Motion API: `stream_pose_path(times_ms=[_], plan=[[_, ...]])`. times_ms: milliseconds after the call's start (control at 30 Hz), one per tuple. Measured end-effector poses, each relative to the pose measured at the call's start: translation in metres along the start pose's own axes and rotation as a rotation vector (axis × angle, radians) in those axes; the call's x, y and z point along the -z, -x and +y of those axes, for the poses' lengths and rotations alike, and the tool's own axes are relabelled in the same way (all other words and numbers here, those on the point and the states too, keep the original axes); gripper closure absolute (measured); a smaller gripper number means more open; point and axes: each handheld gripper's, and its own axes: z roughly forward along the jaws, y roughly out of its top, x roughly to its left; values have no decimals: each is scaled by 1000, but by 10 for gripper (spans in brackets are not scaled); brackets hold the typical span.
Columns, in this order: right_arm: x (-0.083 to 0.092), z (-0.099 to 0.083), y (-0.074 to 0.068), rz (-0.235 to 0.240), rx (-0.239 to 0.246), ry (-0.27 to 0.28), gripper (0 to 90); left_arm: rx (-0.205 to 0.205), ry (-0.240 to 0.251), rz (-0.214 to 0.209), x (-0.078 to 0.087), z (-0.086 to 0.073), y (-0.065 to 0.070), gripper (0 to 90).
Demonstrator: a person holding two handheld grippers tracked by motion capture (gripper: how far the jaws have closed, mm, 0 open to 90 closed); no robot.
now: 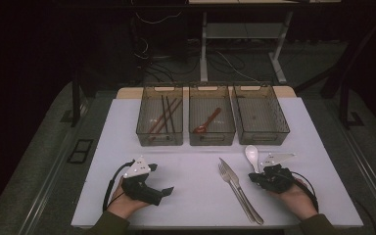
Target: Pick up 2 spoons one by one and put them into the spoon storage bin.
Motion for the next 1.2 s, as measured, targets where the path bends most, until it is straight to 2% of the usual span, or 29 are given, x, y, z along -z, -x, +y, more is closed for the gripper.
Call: stream_pose_path(times_ms=[400, 900, 967, 1000, 1033, 1200], plan=[[9, -9, 19, -81, -19, -9, 890, -5, 3, -6, 0, 1, 0, 0], [15, -15, 47, -158, -76, 7, 890, -9, -1, -13, -1, 1, 2, 0], [16, -15, 48, -148, -86, 16, 890, -10, -1, -13, -1, 1, 2, 0], [17, -15, 49, -132, -88, 20, 883, -9, 0, -15, -1, 1, 2, 0], [20, -14, 49, -105, -98, 46, 865, -14, 0, -16, -1, 1, 2, 0], [29, -5, 50, -42, -88, 124, 670, -18, -2, -18, -2, 1, 2, 0]])
